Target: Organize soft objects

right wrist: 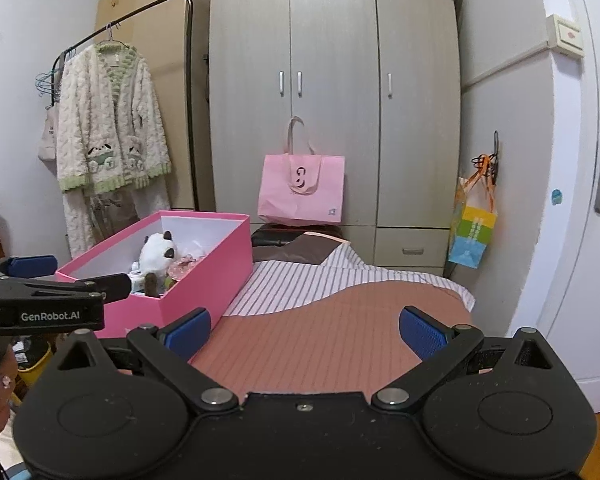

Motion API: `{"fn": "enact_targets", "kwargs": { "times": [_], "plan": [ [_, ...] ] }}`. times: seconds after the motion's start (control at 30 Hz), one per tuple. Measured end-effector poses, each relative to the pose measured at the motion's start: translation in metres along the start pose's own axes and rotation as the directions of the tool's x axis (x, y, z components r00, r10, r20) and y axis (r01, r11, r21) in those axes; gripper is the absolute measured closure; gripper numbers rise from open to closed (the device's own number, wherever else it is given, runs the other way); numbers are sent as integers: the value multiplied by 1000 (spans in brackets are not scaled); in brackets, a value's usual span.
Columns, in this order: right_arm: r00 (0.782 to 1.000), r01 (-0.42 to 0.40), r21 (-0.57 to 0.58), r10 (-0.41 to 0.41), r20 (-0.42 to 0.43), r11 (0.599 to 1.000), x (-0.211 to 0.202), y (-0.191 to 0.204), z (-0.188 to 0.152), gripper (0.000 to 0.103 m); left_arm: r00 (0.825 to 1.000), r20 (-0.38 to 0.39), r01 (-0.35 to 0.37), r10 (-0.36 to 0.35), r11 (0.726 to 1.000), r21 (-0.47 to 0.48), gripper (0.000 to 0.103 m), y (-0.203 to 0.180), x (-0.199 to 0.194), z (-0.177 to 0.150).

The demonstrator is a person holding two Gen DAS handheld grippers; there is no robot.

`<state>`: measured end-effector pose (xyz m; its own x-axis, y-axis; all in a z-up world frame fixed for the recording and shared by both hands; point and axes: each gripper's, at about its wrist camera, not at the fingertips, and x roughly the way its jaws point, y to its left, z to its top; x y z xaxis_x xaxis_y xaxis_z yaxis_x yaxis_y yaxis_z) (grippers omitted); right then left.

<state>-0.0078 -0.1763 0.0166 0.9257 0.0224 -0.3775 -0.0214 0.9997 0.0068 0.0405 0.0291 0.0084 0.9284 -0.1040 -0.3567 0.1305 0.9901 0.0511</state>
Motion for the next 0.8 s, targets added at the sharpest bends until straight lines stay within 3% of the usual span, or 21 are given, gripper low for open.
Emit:
{"fn": "enact_targets", "kwargs": {
  "times": [0.8],
  "plan": [
    [995,98,-55,-96,25,994,-5,15,-7,1,1000,6,-23,23,1000,2,0,-4,-2,-8]
  ]
}}
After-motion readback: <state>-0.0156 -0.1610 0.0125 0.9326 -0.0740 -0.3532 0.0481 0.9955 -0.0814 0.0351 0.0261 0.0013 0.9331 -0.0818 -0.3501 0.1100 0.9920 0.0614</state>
